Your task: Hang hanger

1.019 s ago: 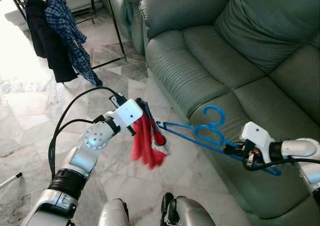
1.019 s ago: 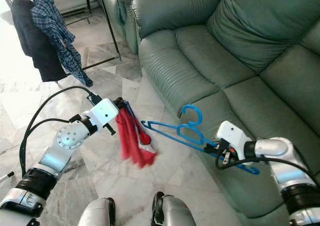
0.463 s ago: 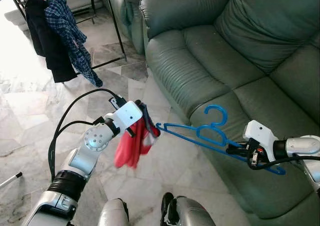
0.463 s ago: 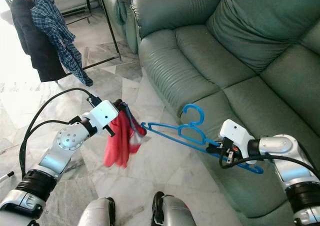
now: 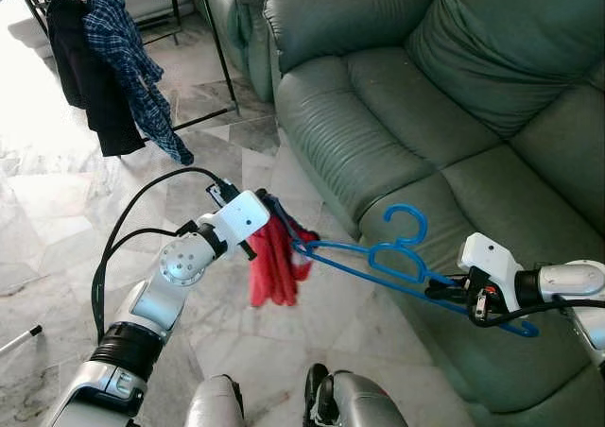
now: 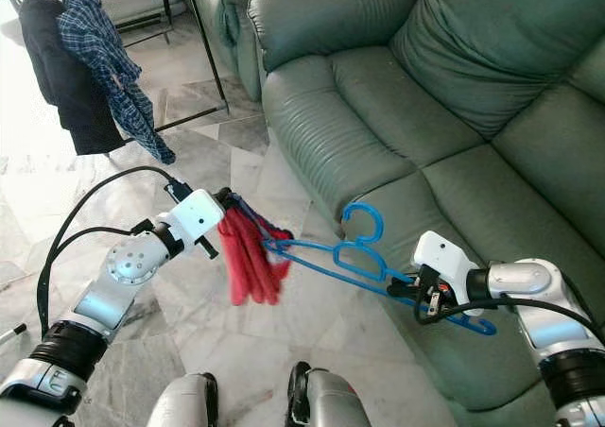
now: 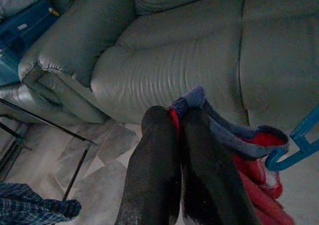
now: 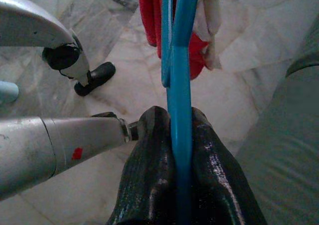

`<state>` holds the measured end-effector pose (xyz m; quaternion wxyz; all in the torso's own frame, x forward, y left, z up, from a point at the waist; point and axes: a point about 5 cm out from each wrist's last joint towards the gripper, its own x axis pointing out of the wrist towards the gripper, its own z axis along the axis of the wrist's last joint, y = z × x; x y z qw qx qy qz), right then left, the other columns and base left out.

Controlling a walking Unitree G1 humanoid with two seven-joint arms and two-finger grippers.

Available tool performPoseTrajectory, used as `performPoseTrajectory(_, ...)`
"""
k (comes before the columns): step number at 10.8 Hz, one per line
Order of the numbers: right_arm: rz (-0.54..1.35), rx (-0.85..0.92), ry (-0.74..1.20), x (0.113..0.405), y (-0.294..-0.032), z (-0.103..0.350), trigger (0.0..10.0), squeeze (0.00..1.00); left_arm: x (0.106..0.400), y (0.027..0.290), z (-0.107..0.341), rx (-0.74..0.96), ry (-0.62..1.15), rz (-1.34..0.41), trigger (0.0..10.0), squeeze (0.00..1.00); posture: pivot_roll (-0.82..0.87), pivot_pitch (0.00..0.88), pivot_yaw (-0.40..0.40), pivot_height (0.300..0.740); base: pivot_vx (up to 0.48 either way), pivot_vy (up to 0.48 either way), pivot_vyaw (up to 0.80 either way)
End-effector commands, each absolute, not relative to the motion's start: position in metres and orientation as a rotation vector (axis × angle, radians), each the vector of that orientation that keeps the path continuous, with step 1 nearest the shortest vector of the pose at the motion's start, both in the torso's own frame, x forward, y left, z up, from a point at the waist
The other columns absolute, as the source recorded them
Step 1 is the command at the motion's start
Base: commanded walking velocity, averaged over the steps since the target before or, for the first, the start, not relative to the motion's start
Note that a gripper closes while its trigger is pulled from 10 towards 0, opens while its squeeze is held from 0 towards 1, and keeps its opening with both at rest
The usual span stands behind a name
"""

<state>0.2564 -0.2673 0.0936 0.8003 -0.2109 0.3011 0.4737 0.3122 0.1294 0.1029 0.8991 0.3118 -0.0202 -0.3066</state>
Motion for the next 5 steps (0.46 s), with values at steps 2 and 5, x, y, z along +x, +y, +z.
performPoseTrajectory(2,0.996,-0.476,0.634,0.2581,-0.2749,0.1030,10.0,0.00,0.3107,0.1280,0.1044,0.654,-0.052,-0.648,10.0,0.00,-0.07,0.189,-0.055,0.740,0.000,0.000,0.00)
performPoseTrajectory(5,0.995,-0.477,0.629,0.2590,-0.2765,0.1067,10.0,0.00,0.3108,0.1285,0.1040,0.656,-0.050,-0.646,10.0,0.00,-0.07,0.190,-0.055,0.740,0.000,0.000,0.00)
